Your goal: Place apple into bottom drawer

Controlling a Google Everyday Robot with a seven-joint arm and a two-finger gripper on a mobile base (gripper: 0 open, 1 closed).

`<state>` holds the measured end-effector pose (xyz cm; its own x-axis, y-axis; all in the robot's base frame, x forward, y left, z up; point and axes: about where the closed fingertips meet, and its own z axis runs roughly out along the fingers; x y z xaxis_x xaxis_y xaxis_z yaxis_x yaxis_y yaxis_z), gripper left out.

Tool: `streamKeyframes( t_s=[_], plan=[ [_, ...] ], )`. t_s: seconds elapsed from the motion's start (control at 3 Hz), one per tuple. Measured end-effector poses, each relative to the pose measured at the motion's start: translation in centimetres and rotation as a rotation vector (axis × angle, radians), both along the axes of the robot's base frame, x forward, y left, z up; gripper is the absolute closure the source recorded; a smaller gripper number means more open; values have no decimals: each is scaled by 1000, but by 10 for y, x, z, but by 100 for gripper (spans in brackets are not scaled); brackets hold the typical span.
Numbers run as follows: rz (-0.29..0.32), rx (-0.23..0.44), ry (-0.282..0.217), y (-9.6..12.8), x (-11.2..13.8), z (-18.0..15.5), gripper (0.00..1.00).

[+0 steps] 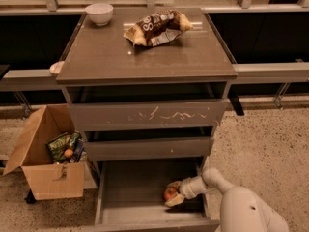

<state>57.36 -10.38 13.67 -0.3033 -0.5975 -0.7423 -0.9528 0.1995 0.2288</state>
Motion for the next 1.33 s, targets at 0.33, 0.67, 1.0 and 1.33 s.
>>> streamKeyframes(
  t_s=[0.33, 0.67, 1.0, 1.33],
  plan=[
    [6, 14, -7, 2, 1, 0, 0],
    [-9, 33, -37, -10, 5, 11, 0],
    [-8, 32, -98, -38, 3, 45, 0],
    [15, 80, -175, -69, -11, 105, 0]
  ],
)
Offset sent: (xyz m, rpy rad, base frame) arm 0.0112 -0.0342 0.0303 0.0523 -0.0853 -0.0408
